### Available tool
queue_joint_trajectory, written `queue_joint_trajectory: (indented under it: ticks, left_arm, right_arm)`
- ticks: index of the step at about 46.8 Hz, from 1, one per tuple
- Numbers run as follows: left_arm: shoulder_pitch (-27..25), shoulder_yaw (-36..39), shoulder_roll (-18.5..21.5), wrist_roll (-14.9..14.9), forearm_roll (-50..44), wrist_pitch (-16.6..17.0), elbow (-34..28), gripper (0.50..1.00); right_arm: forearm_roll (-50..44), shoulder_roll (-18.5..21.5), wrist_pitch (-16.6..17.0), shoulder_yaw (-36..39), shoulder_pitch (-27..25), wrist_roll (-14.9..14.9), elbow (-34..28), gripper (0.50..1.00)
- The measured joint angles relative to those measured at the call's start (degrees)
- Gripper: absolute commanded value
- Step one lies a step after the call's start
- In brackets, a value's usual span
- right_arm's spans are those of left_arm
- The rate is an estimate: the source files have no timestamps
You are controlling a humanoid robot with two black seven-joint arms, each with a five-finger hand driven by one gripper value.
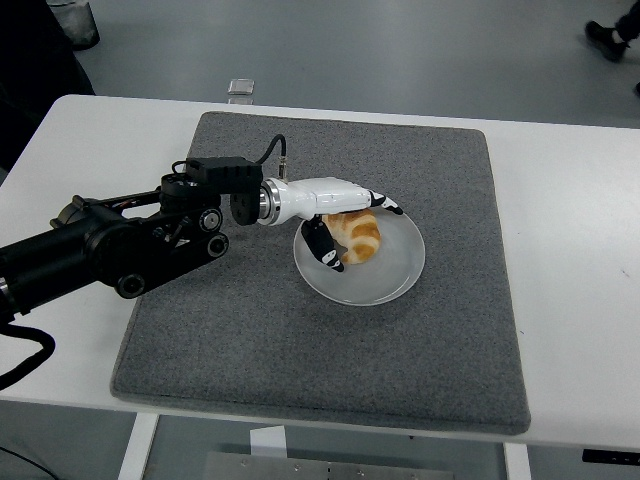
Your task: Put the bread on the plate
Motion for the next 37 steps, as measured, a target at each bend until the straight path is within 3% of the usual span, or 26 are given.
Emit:
queue_joint_trajectory:
  ticks: [8, 19, 37]
  left_arm:
    - [-0.5, -0.7, 1.1, 0.0, -5.5, -0.3, -0.2, 1.000]
    - [-2.3, -0.8, 3.7, 0.0, -25.3, -0.4, 0.0, 1.000]
    - [-2.4, -6.1, 7.9, 0.0, -38.4, -0.7, 0.8, 1.000]
  right_arm:
    - [0.0, 0.0, 0.0, 0.0, 0.0, 0.0, 0.0, 0.952]
    - [0.0, 0.0, 0.0, 0.0, 0.0, 0.0, 0.0, 0.952]
    - [0.0, 0.0, 0.0, 0.0, 0.0, 0.0, 0.0, 0.952]
